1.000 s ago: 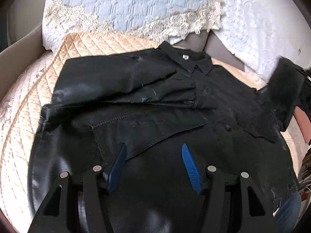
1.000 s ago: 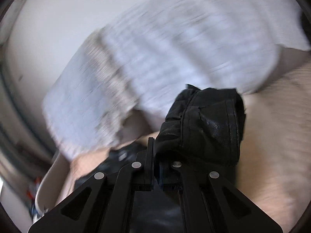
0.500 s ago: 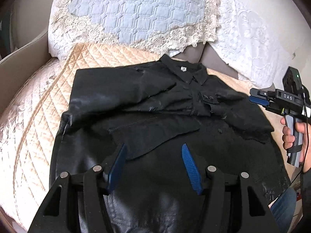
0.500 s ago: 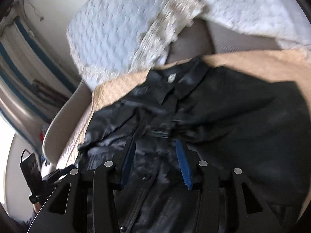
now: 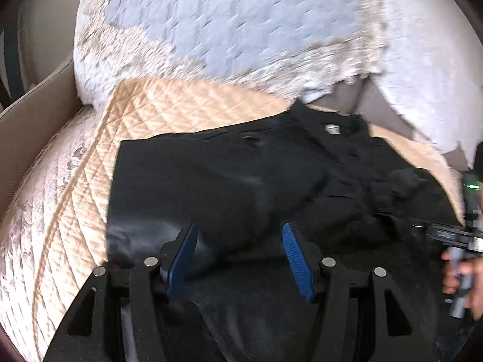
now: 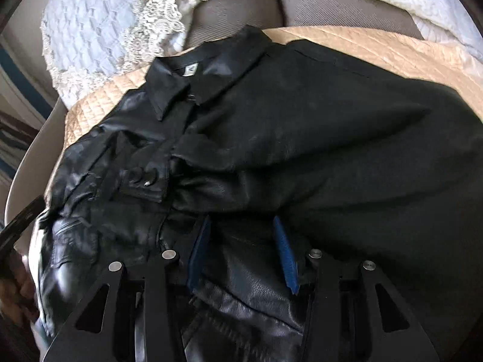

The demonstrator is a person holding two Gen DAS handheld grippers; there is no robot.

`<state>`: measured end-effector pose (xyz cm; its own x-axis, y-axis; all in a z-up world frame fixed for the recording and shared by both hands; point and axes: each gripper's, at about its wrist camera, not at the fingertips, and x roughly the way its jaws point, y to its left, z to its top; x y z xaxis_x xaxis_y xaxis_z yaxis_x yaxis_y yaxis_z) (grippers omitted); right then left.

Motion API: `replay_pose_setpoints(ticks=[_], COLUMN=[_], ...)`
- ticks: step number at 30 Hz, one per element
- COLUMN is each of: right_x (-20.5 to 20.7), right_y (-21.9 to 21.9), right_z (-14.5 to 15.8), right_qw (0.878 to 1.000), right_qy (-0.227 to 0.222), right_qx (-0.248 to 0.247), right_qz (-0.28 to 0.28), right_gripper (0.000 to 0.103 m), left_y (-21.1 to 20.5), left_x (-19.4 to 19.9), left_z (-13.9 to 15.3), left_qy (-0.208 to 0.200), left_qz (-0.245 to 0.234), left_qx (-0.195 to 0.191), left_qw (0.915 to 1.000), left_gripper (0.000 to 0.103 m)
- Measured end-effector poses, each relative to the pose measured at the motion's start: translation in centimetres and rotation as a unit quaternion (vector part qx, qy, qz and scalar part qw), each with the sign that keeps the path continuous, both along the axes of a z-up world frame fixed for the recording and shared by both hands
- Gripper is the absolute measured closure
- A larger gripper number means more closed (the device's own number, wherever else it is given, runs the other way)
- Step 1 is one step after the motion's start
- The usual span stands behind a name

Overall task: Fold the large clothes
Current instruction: 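Fold the held sleeve across the jacket body with the right tool, release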

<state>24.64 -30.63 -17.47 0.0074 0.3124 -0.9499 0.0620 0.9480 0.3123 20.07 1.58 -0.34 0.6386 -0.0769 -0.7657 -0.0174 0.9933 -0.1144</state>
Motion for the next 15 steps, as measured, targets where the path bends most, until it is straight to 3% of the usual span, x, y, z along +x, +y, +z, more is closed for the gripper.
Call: replay_pose_setpoints(ticks=[3, 6, 9, 12, 15], right_x=[-0.6, -1.7, -3.4, -4.5, -4.7], right_y=[-2.7, -6.6, -10.7, -12.1, -11.8], right_z=[4.7, 7.0, 5.8, 3.3, 5.3], right_qw=[0.998, 0.994, 0.984, 0.982, 0.981], right_qy=[-0.055, -0.073, -0.043, -0.006, -0.031], right_qx=[-0.022, -0.075, -0.152, -0.167, -0.168], right_qz=[-0.004, -0.043, -0.085, -0.093, -0.092], right_gripper=[0.059, 0.059, 0.059, 0.061, 0.06], left_y=[1.3, 2.3, 2.8, 1.9, 1.4], left_x=[-0.4, -0.4, 0.6, 0.8, 0.5], left_z=[0.4, -0.3, -2.8, -3.7, -2.6], left_qy=[-0.015, -0.011, 0.031, 0.03, 0.034], left_qz=[0.003, 0.019, 0.025, 0.015, 0.013], left_qx=[-0.01, -0.003, -0.02, 0.014, 0.018], left_qw=[0.9998, 0.9998, 0.999, 0.9993, 0.9992], left_gripper=[0.042, 0.042, 0.042, 0.04, 0.04])
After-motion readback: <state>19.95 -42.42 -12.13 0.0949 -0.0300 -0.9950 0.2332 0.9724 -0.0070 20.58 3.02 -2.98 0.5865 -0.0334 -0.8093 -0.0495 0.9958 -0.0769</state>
